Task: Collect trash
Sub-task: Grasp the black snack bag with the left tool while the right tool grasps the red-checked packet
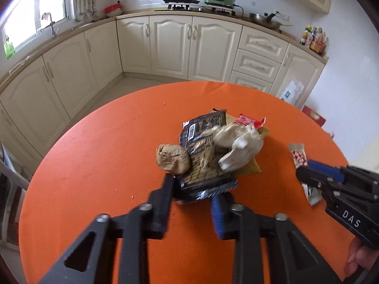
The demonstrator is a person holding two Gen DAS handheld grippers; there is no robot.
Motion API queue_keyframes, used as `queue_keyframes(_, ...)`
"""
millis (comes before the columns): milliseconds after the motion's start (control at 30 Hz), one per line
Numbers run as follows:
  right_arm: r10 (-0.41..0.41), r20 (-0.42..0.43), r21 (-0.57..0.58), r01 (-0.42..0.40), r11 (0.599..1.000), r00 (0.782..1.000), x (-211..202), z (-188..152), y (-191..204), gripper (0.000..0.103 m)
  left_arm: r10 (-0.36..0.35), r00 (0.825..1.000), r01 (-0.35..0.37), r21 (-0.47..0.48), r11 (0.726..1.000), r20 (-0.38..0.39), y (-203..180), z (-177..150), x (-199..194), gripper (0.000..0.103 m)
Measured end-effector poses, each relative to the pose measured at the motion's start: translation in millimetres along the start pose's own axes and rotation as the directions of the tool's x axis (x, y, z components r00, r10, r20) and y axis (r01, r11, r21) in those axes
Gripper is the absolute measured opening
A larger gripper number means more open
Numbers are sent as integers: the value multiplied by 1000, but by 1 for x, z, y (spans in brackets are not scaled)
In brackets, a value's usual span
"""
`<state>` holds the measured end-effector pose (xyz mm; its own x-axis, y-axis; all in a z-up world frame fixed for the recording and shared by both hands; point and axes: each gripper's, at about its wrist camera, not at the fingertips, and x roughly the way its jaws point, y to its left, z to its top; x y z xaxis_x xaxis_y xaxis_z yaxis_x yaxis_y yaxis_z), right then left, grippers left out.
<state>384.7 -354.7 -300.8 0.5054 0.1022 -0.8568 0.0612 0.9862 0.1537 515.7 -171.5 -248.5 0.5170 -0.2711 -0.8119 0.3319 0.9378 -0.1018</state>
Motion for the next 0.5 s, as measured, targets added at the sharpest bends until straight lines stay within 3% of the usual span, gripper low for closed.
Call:
queue_keyframes(300,37,10,8,-37,999,999,-17,-14,-4,18,-22,999,23,-14,1000,29,28,-11,-10,12)
queue_keyframes(500,52,21,-3,-52,999,998,-30,-20,-5,18,-38,998,38,-14,999,42,28,-47,-42,12)
